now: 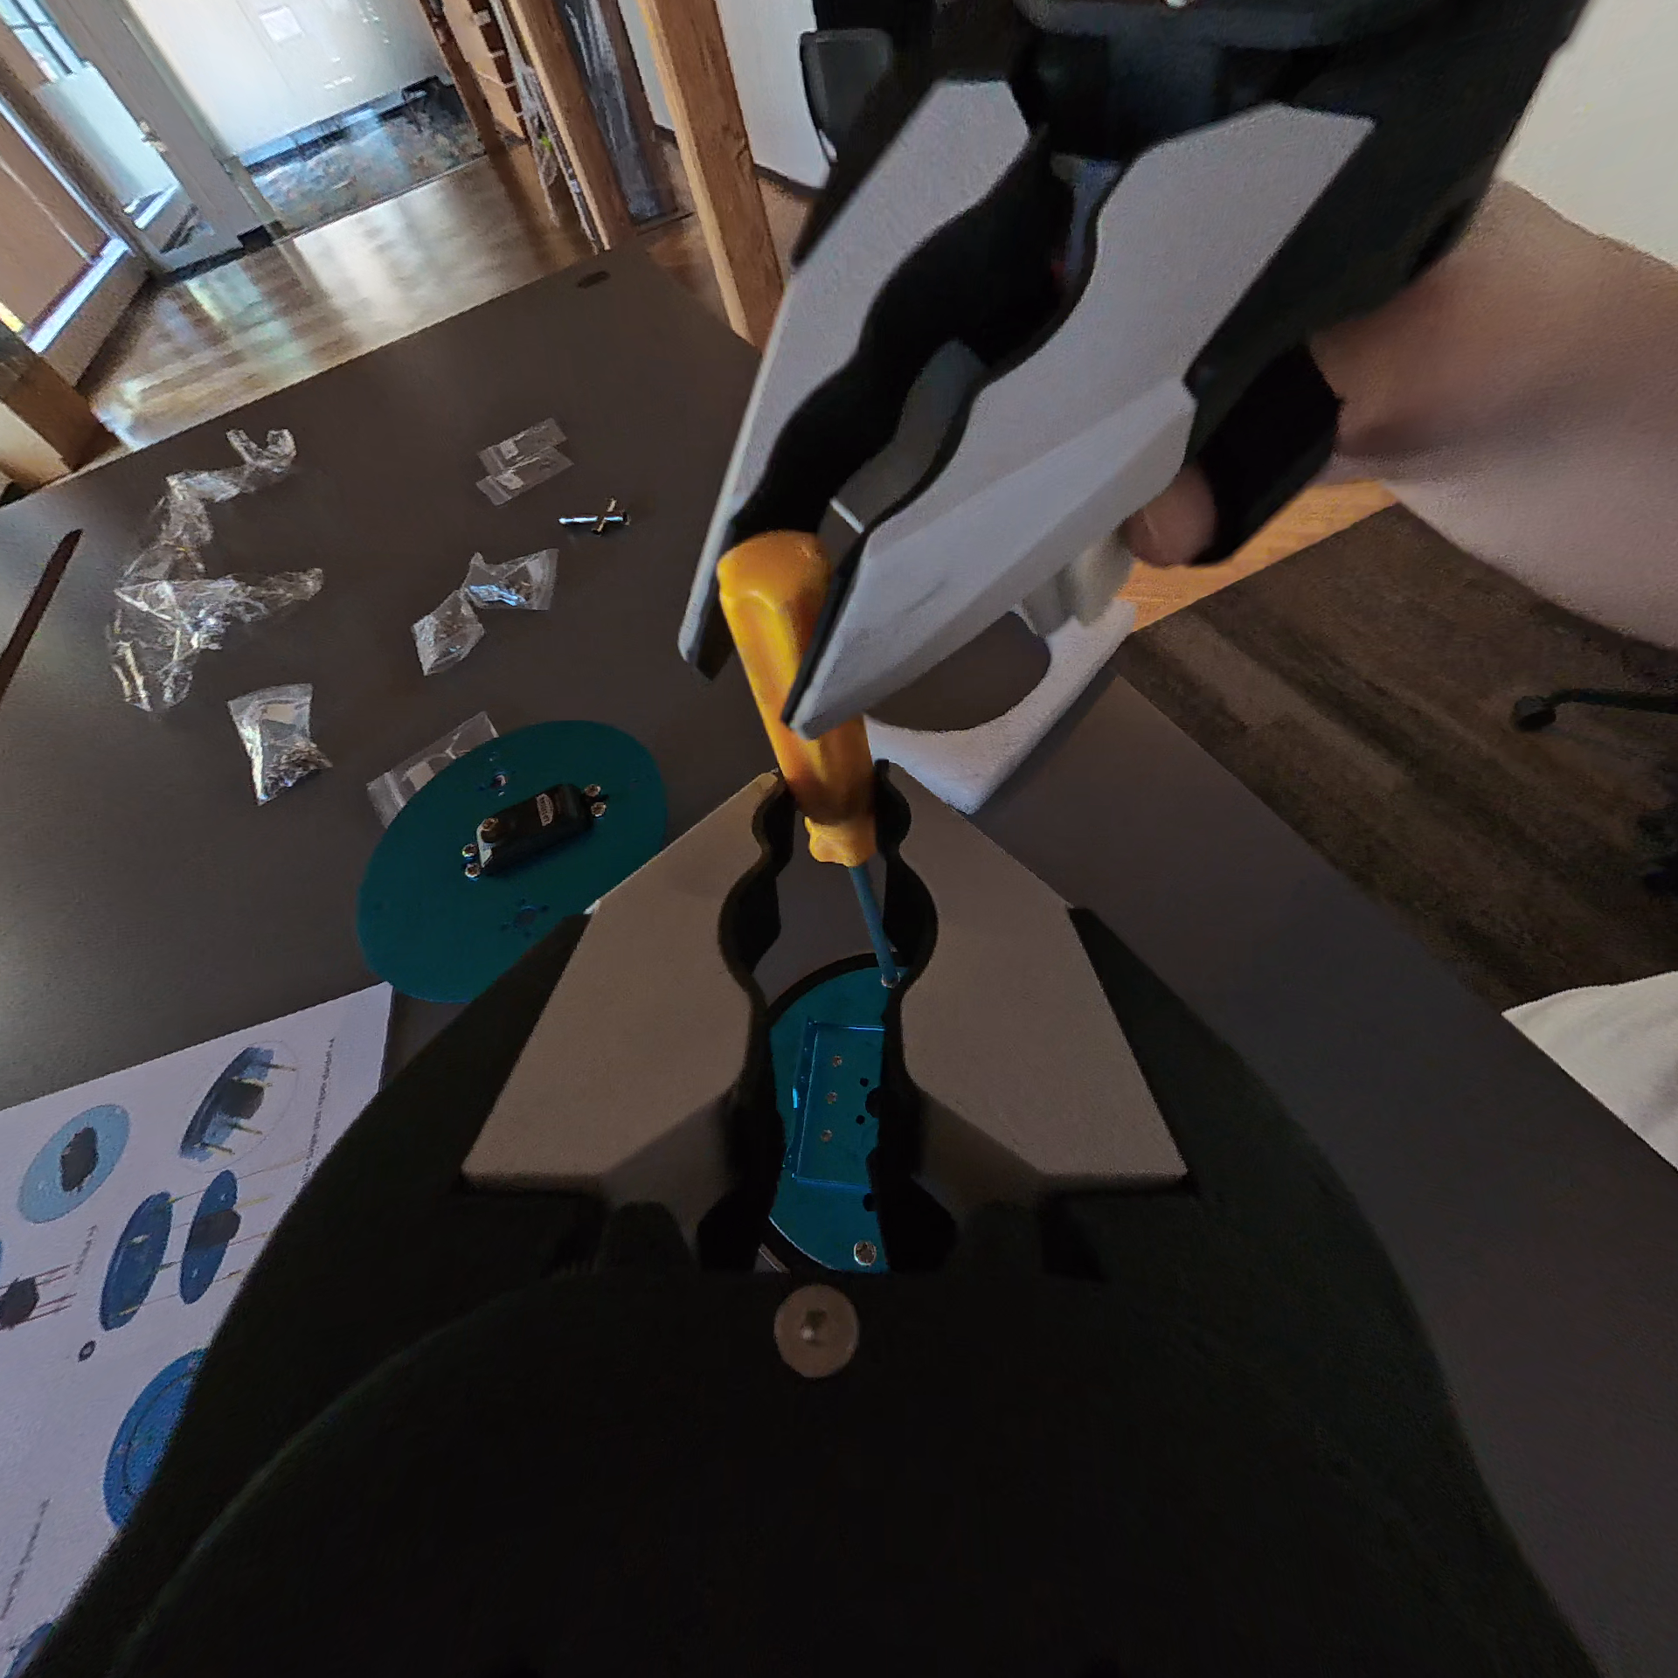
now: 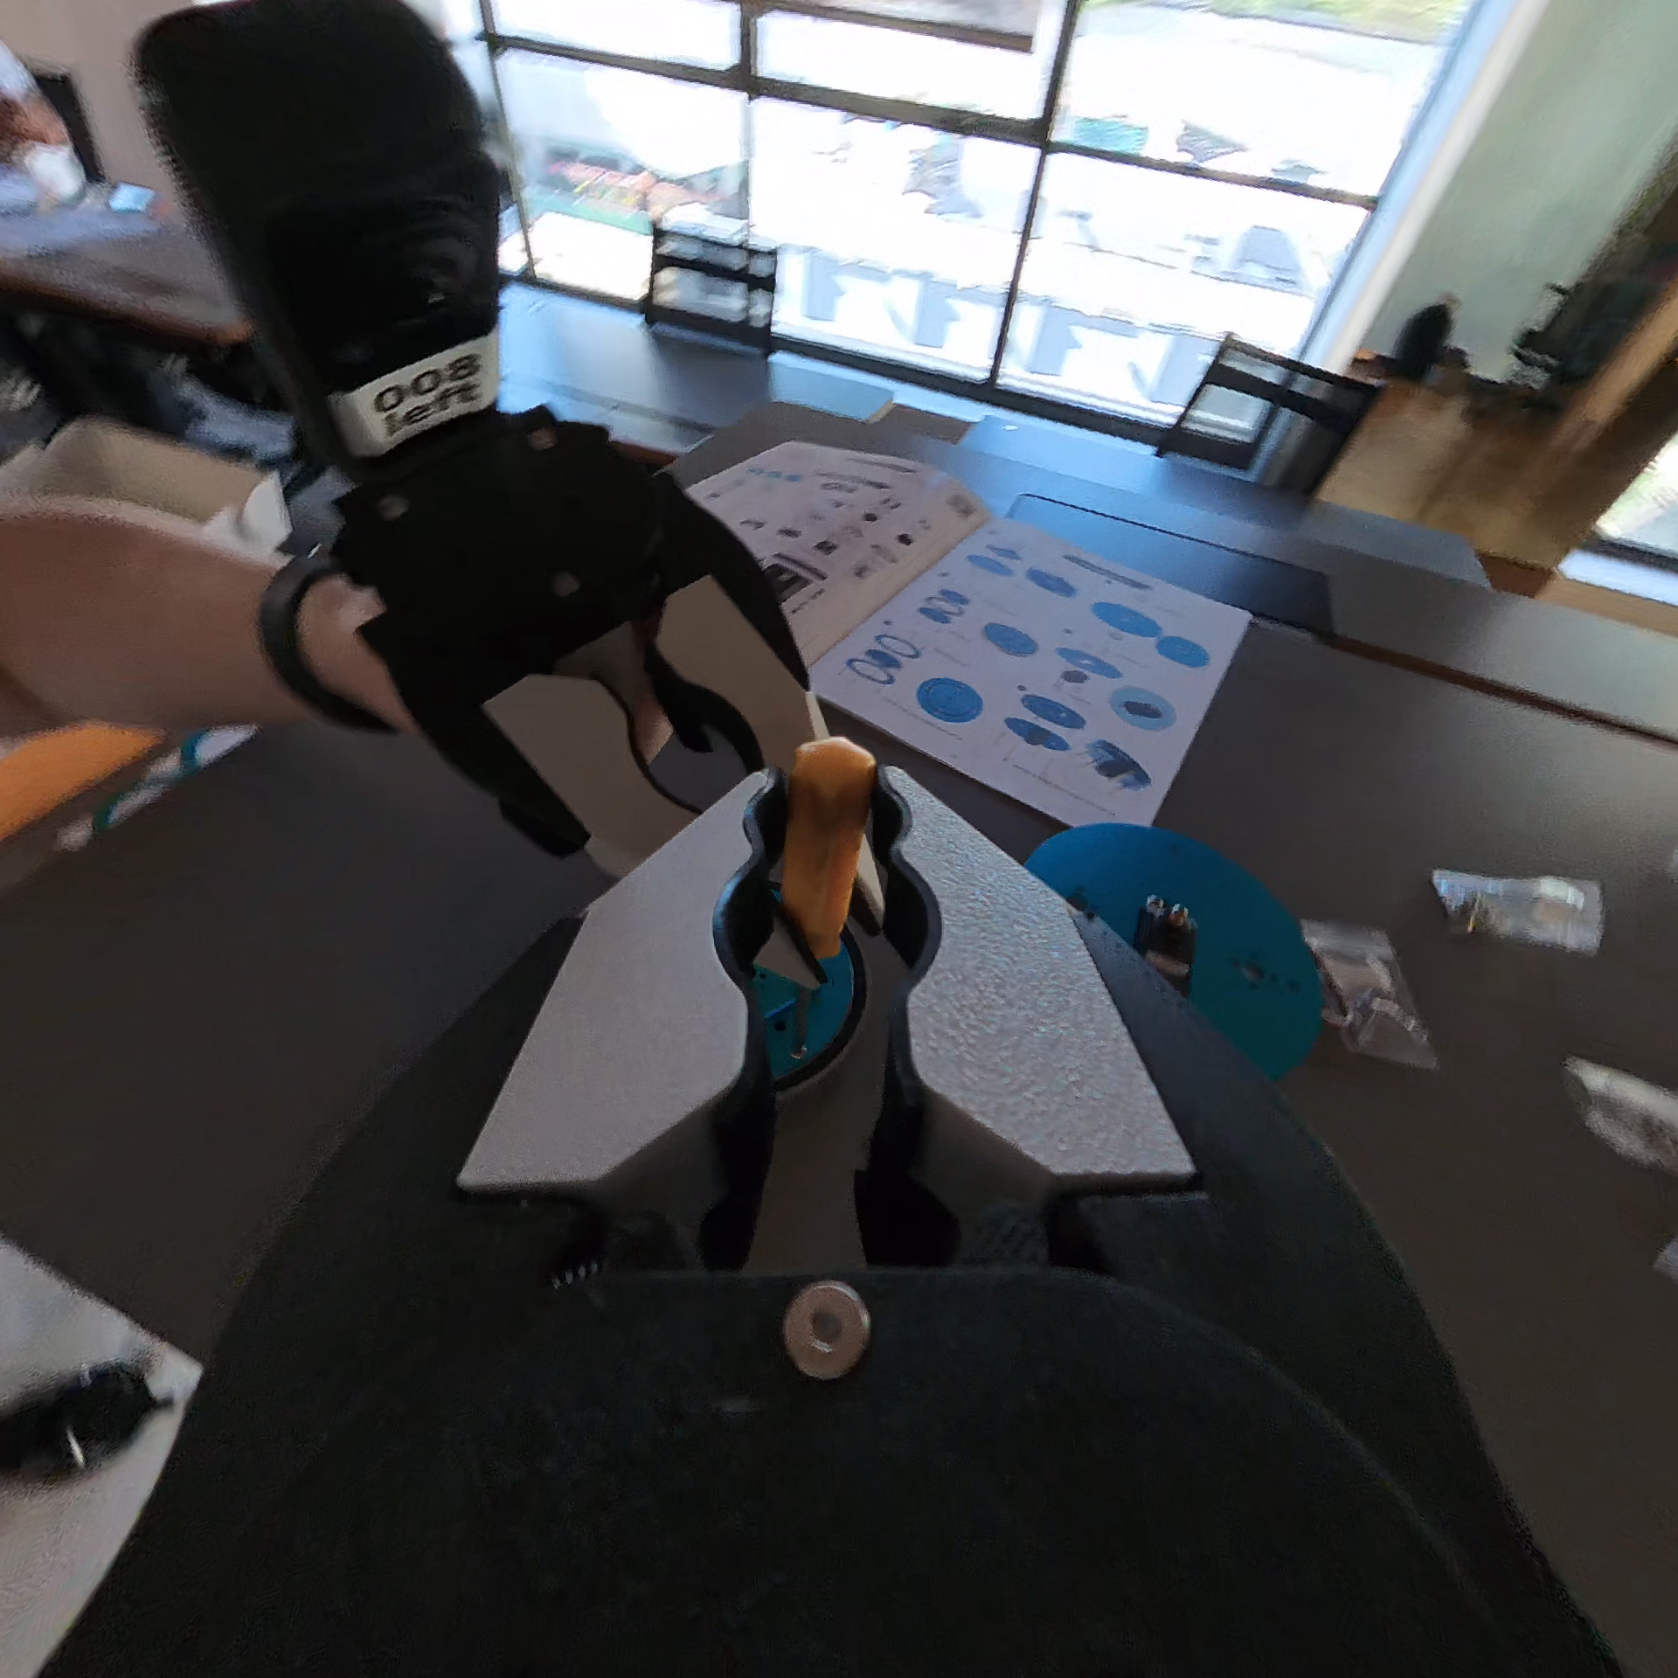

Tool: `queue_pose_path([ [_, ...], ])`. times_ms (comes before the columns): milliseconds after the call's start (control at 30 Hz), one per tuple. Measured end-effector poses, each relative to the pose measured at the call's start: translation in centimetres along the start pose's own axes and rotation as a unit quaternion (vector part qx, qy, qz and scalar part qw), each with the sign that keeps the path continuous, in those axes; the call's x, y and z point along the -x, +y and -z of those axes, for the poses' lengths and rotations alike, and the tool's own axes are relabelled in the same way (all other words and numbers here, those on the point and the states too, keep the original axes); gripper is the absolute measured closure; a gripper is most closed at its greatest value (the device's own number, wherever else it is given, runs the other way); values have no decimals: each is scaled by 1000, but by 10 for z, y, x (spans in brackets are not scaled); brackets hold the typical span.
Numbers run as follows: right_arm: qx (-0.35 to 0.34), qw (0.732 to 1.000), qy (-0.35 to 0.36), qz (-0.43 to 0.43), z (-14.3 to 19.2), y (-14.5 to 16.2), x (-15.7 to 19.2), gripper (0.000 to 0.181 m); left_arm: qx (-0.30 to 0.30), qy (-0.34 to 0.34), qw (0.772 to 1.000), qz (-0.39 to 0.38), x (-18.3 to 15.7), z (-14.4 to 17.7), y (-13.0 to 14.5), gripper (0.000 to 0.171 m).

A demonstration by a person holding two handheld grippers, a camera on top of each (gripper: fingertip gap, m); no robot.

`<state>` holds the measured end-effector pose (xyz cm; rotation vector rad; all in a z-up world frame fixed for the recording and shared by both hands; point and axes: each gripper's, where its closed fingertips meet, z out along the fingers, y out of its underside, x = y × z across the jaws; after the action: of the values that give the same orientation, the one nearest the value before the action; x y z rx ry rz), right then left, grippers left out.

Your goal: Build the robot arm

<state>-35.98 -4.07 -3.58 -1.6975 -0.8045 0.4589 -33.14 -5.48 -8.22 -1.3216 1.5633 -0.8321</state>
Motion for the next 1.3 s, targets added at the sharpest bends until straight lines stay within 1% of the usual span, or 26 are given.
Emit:
queue_pose_path([
  [67, 4, 996, -53, 78, 6, -12, 4, 159, -7, 14, 1000, 1, 0, 1, 0, 155],
  [100, 16, 989, -95, 115, 10, -15, 9, 152, -10, 22, 1000, -1, 0, 2, 1, 155],
  [133, 36, 980, -130, 145, 13, -17, 11, 141, -11, 25, 1000, -1, 1, 3, 1, 155],
  [167, 62, 969, -163, 174, 16, -17, 12, 136, -13, 32, 999, 1, 1, 3, 1, 155],
  [267, 130, 937, -222, 239, 15, -20, 10, 137, -18, 48, 999, -16, -1, 3, 1, 155],
  [333, 196, 910, -263, 253, 13, -12, 14, 146, -17, 53, 998, -29, -3, 2, 0, 155],
  [367, 230, 898, -268, 264, 10, -6, 12, 148, -15, 57, 998, -30, -4, 2, 0, 155],
  [400, 255, 886, -276, 272, 10, 0, 12, 154, -15, 61, 997, -35, -5, 2, 0, 155],
  [433, 274, 876, -288, 274, 10, 4, 13, 164, -14, 62, 997, -41, -5, 2, 0, 155],
  [467, 282, 874, -290, 271, 9, 5, 13, 164, -13, 62, 997, -43, -5, 2, 0, 155],
  [533, 292, 880, -286, 242, 7, 4, 13, 165, -16, 68, 997, -39, -5, 3, 0, 155],
  [600, 292, 892, -272, 210, 4, 3, 12, 165, -22, 65, 997, -29, -4, 4, 0, 155],
  [733, 312, 913, -208, 161, 3, 4, 5, 165, -28, 62, 998, -17, -5, 2, 2, 143],
  [833, 305, 932, -156, 117, 1, 3, 3, 164, -30, 46, 998, -11, -1, 0, 2, 148],
  [867, 295, 937, -150, 116, 0, 3, 5, 164, -31, 47, 998, -13, -1, 0, 1, 151],
  [933, 284, 944, -133, 106, 0, 2, 6, 164, -32, 52, 998, -13, -2, 2, 2, 151],
  [1000, 275, 945, -138, 115, -1, 1, 11, 164, -30, 59, 997, -31, -4, 5, 4, 151],
  [1033, 277, 943, -138, 119, -1, 1, 11, 164, -15, 61, 997, -39, -4, 7, 9, 150],
  [1067, 283, 941, -142, 119, -1, 2, 10, 165, 13, 71, 996, -44, -5, 8, 19, 137],
  [1100, 287, 939, -145, 125, 0, 2, 10, 165, 58, 94, 993, -44, -9, 11, 36, 127],
  [1133, 291, 937, -144, 129, 1, 2, 8, 164, 110, 127, 985, -39, -16, 16, 57, 123],
  [1167, 293, 936, -148, 127, 1, 3, 8, 164, 151, 123, 980, -35, -12, 18, 74, 116],
  [1200, 294, 936, -150, 126, 1, 3, 7, 164, 171, 104, 979, -36, -5, 18, 87, 109],
  [1233, 296, 936, -148, 124, 1, 3, 6, 164, 164, 101, 981, -26, -4, 18, 89, 108],
  [1267, 296, 936, -148, 122, 1, 3, 5, 164, 153, 100, 983, -9, -3, 18, 88, 116],
  [1300, 295, 936, -147, 121, 1, 3, 4, 164, 155, 94, 983, 2, 1, 19, 91, 120],
])
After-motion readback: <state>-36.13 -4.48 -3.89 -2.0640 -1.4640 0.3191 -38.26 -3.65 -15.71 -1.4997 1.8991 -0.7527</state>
